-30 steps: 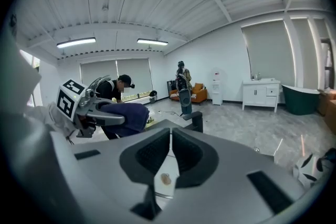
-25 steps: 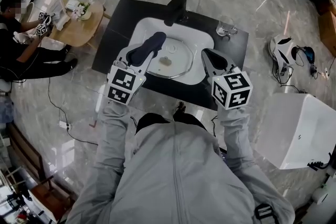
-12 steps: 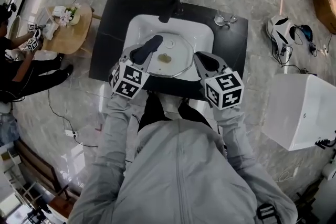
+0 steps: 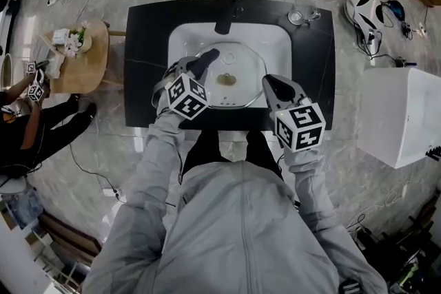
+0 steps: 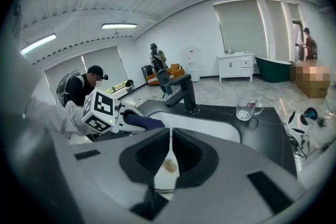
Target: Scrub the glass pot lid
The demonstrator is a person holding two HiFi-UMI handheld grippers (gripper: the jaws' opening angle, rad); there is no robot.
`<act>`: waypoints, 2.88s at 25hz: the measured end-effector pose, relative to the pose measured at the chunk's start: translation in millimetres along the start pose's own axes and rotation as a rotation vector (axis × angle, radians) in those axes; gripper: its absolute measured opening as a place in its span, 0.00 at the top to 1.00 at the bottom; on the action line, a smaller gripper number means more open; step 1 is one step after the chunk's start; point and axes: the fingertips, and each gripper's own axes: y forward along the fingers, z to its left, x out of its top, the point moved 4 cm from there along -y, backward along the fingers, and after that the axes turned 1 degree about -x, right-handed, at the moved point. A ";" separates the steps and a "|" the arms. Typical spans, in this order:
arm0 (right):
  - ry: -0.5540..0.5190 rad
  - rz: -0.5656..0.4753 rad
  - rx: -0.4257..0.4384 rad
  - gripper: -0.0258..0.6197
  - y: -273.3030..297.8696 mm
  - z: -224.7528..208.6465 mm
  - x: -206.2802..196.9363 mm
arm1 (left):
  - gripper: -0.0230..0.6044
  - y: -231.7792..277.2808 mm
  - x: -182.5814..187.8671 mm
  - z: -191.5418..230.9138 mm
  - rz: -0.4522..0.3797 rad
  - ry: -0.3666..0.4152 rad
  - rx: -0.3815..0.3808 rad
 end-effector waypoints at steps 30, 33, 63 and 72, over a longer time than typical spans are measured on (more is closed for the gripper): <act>0.187 0.004 -0.071 0.91 35.4 -37.1 -40.3 | 0.79 162.2 -35.0 0.5 0.232 0.102 -0.071; 0.213 0.004 -0.078 0.91 32.7 -43.1 -43.1 | 0.79 175.1 -37.1 -9.1 0.239 0.068 -0.098; 0.223 0.041 -0.091 0.91 15.0 -53.5 -45.9 | 0.79 185.8 39.1 -103.2 0.098 0.107 -0.397; 0.213 0.047 -0.072 0.91 16.5 -44.1 -40.4 | 0.79 172.1 6.8 -85.3 0.193 0.148 -0.433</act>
